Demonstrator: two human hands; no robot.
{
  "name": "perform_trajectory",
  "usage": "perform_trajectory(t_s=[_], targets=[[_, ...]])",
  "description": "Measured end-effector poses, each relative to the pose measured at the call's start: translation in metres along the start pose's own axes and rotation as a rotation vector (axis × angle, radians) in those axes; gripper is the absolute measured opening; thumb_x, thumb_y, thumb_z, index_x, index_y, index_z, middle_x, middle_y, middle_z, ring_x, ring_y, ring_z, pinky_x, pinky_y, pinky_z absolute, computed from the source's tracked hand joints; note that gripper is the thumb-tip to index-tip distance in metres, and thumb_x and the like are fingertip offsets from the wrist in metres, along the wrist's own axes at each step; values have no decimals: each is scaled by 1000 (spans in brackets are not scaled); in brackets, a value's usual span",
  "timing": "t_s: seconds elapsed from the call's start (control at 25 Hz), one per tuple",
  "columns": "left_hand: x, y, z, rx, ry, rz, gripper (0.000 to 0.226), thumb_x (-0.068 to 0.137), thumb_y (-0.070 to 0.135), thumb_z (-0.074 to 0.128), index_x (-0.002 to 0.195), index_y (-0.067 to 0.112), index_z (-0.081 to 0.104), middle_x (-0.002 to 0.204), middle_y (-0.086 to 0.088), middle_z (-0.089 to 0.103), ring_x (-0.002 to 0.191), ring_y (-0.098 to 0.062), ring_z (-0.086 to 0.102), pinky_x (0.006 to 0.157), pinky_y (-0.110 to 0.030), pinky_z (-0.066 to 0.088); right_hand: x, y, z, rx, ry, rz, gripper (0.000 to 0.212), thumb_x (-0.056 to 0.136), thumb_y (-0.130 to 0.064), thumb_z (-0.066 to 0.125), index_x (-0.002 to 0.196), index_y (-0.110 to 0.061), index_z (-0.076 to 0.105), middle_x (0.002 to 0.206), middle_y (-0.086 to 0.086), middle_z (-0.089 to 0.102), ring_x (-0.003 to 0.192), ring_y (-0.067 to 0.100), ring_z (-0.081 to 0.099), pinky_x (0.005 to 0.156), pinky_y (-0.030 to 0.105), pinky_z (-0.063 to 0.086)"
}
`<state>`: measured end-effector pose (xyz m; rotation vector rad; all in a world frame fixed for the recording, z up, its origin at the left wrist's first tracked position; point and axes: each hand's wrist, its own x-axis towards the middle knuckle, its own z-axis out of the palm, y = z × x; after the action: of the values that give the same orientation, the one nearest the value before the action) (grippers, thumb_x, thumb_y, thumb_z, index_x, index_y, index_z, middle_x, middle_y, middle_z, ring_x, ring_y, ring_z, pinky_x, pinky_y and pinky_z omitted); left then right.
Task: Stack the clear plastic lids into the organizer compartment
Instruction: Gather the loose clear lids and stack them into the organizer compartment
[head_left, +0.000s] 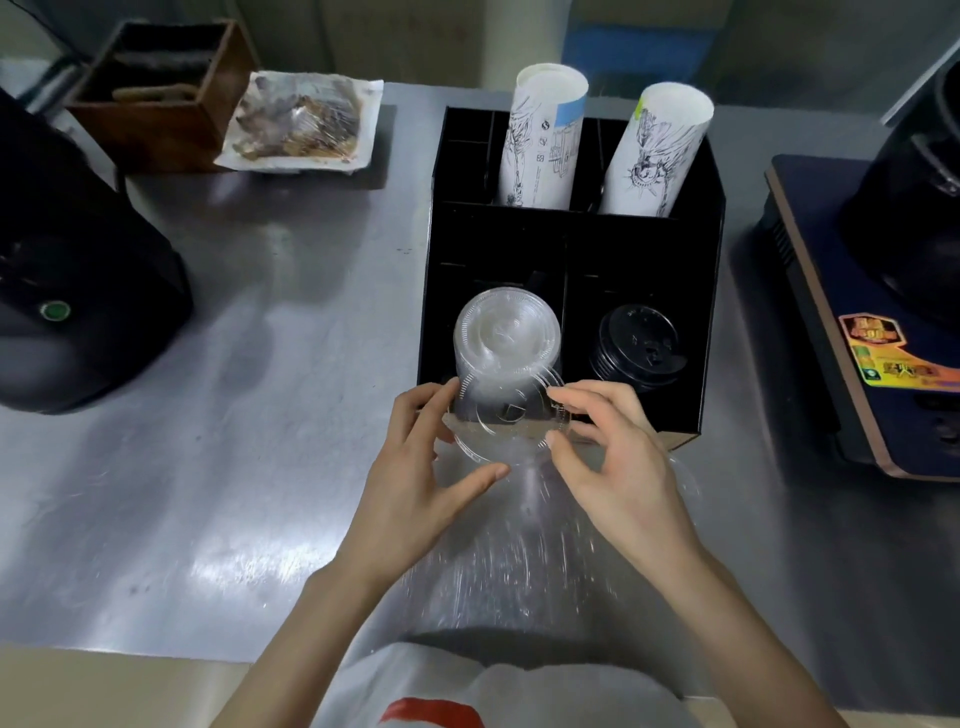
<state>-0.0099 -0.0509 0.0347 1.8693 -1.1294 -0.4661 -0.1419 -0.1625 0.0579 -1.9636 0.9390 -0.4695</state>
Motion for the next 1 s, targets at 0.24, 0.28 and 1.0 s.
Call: perform_trajectory(t_s=[0.24,0.28,1.0], targets=[[34,3,-2,5,32,-2,76,67,53,57,130,18,35,118,7,36,90,11,45,77,1,35,32,-7,-4,-63,37,-55,31,82,-13,59,112,-22,57,112,-15,44,99,-17,43,93,0,32],[40,3,-2,11,36,-6,75,67,52,59,130,18,36,119,7,36,92,9,44,79,0,35,38,-8,-5,-69,36,-53,31,82,-13,59,112,-21,56,113,-14,44,100,-13,45,94,2,34],[71,-14,8,279,19,-49,68,70,51,48,126,14,43,129,-8,48,107,-15,32,92,-31,30,70,5,2,-253,-29,-37,37,84,-15,56,120,-15,50,124,-2,46,103,9,37,86,-6,21]])
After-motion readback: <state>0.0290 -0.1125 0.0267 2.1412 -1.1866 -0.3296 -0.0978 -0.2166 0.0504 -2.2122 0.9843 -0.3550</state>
